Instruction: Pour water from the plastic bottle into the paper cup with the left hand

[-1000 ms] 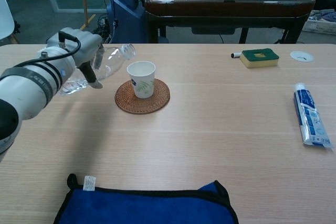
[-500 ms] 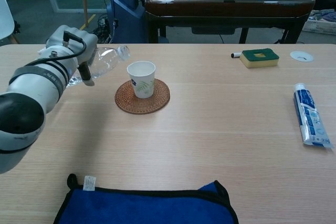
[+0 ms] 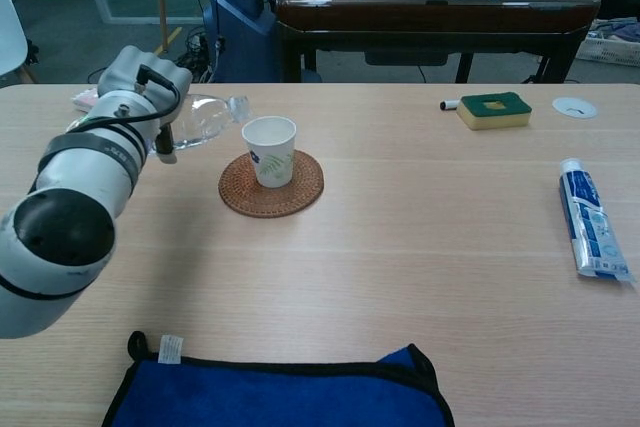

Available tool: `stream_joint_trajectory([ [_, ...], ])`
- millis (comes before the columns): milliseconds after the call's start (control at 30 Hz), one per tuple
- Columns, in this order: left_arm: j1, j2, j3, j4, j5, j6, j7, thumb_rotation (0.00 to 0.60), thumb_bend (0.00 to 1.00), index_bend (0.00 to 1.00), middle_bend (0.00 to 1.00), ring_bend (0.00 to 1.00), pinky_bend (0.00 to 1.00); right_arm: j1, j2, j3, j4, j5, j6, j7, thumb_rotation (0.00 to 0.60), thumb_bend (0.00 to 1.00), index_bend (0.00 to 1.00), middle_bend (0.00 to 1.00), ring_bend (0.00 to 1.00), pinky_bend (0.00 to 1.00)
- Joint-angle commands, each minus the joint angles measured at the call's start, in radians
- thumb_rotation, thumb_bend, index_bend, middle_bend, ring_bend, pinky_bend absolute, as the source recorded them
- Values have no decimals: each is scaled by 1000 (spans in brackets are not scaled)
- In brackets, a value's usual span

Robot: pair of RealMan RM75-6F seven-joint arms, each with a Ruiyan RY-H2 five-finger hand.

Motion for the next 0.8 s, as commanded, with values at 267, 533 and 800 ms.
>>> stream_joint_trajectory([
  [267,-26,-38,-14,51,-27,-1,46,600,151,723,851,454,257,-2,5,-2,-5,-6,3,7,600,461,562,515,473,465],
  [533,-47,-64,-17,92,-38,-4,91,600,153,723,854,455,257,-1,8,0,-3,-1,0,17,600,462,562,515,474,465],
  [800,-72,-86,-38,129,-56,-4,136,600,160,723,853,455,259,-1,9,-1,-4,-2,-2,20,600,462,562,515,473,465],
])
